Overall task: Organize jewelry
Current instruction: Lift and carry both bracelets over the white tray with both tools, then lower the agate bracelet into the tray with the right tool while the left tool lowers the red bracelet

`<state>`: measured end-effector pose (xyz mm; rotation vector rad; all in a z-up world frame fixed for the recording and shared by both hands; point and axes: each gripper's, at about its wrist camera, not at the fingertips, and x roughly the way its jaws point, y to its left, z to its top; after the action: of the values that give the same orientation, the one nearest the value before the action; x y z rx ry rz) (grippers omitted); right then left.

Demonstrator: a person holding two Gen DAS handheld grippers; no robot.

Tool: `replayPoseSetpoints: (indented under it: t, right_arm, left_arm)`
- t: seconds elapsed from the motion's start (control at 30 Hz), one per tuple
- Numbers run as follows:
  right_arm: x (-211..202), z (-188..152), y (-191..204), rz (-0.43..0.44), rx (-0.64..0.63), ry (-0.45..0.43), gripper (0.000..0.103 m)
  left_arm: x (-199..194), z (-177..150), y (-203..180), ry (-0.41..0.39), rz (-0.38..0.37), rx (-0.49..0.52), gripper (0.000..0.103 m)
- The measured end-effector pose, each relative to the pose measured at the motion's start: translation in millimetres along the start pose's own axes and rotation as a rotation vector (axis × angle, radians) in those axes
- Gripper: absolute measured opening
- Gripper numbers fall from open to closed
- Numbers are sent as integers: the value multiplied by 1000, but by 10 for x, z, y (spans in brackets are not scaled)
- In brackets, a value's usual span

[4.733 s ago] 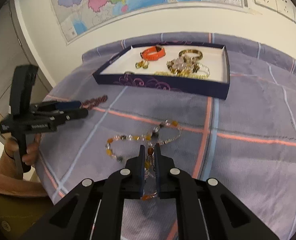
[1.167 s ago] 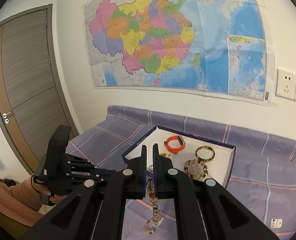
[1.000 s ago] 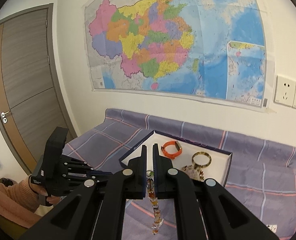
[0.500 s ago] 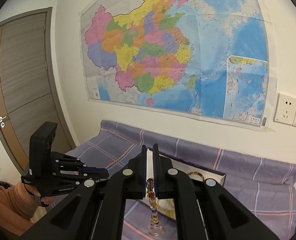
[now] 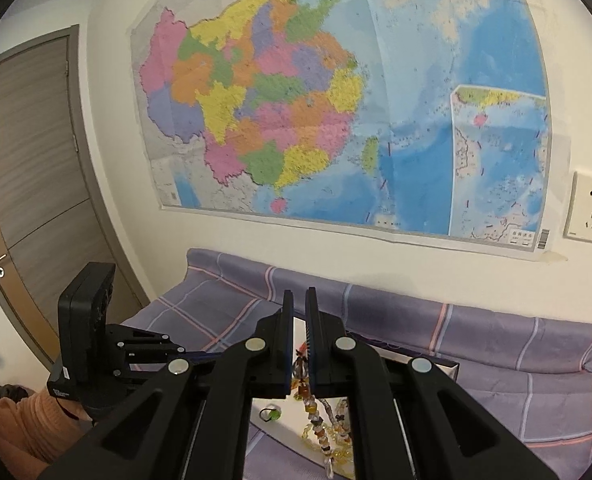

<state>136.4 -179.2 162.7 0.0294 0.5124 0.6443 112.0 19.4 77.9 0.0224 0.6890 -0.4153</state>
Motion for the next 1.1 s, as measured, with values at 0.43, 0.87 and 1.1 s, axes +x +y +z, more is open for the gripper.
replayPoseSetpoints:
  t: [0.43,0.87,1.1]
  right_arm:
    - [297,-108,-186,-1,46,51,4]
    - [483,-193,-329,-19,74,95,4]
    - [605,-255,-398,-23,86,125,4]
  left_arm:
    - [291,-29,41,38,16,-7,5]
    - [510,-103,58,82,24,-10,5]
    - [633,-148,47,105,24,-17,5]
